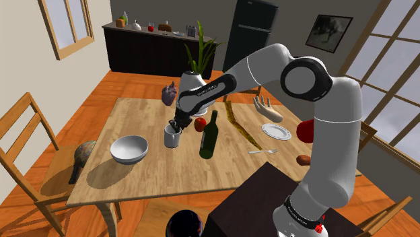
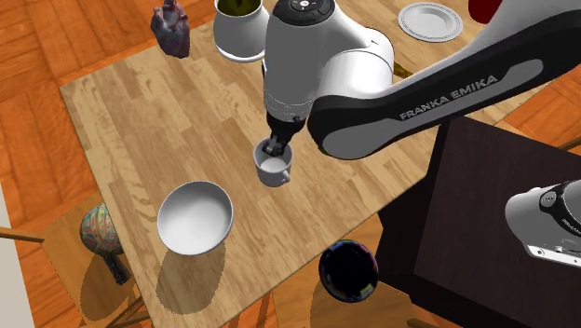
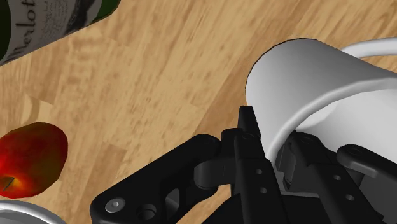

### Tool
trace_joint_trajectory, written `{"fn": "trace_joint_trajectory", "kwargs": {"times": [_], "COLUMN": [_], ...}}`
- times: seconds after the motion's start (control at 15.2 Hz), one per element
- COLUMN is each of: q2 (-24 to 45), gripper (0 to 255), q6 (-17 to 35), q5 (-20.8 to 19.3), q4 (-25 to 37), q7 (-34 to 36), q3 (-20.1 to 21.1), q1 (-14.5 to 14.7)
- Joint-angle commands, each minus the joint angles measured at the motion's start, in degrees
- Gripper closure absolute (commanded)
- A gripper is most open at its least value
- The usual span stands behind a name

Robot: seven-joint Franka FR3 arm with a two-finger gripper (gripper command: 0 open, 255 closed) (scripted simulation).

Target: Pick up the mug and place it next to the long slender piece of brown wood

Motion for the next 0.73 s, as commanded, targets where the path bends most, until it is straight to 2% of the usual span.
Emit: {"fn": "trace_joint_trajectory", "kwargs": {"times": [0.0, 0.46, 0.66], "q2": [-0.97, -3.97, -7.20], "gripper": [255, 255, 255], "q6": [-1.28, -5.49, -4.04], "q5": [0.14, 0.62, 1.89], "q4": [0.32, 1.54, -3.21], "q7": [-0.03, -0.22, -4.15], "q3": [0.10, 0.35, -0.20], "q1": [-0.05, -0.25, -3.00]}}
